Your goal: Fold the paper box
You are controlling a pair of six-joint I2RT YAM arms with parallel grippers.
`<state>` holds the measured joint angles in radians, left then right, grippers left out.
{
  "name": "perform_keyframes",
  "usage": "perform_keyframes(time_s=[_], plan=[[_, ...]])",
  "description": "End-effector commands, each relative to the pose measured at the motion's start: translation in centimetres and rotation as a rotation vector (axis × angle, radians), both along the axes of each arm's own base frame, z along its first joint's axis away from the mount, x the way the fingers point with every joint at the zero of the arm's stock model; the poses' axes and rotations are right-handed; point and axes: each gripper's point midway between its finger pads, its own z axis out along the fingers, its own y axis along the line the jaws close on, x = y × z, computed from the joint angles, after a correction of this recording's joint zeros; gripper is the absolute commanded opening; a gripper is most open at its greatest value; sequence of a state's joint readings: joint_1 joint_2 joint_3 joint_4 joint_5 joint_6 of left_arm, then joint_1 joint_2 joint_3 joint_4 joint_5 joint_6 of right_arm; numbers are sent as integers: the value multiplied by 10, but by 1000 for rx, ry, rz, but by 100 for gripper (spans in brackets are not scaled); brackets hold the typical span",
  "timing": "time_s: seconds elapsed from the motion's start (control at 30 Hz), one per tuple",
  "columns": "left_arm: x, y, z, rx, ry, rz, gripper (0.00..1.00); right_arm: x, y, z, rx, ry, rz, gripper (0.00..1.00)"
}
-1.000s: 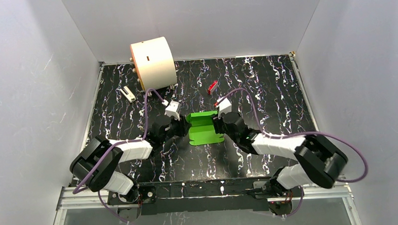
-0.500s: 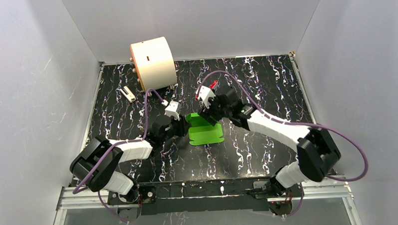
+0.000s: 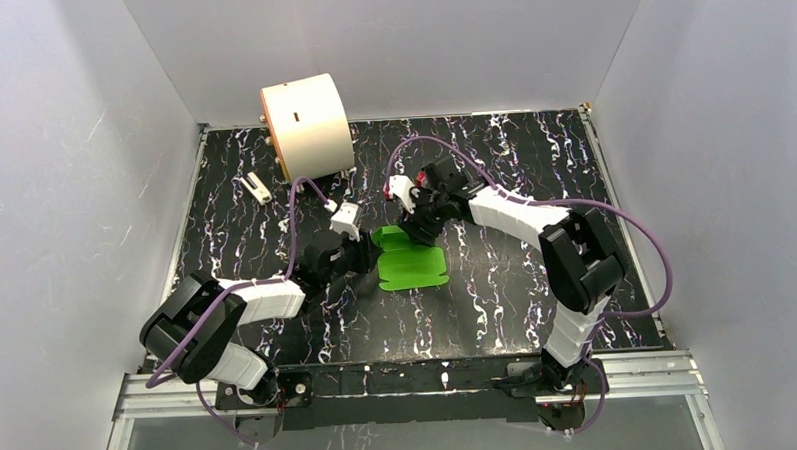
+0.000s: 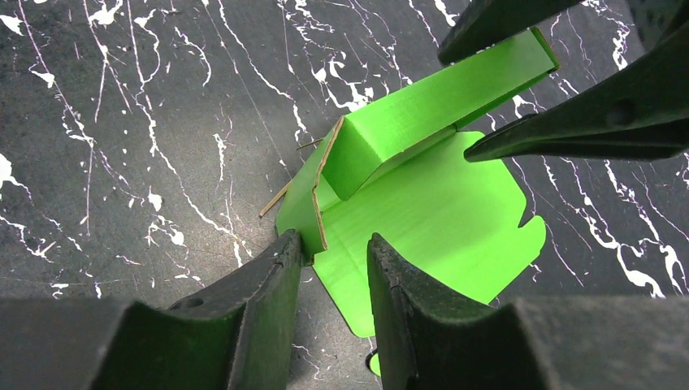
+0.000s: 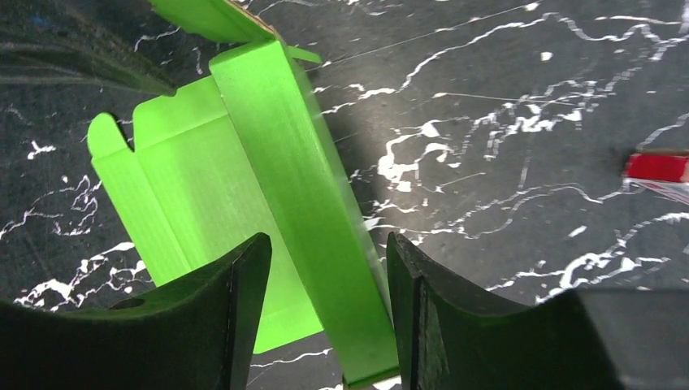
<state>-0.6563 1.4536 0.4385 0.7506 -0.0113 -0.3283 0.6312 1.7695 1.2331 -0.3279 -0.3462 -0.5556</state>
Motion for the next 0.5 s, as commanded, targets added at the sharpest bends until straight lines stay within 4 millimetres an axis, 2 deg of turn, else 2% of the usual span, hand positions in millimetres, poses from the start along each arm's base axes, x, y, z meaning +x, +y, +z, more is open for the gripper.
perform_keyframes(time_s=[0.0,0.2,0.33,0.47], plan=[[8,-4,17,-16,-47,-12,34,-4,12,11,44,17,72,60],[15,-2,36,-79,-81,-32,36,-4,6,10,32,18,65,47],[23,3,67,-194,-132,-65,39,-5,2,6,15,23,55,42],[31,11,92,-217,-202,-68,41,-7,-1,6,8,30,55,40]])
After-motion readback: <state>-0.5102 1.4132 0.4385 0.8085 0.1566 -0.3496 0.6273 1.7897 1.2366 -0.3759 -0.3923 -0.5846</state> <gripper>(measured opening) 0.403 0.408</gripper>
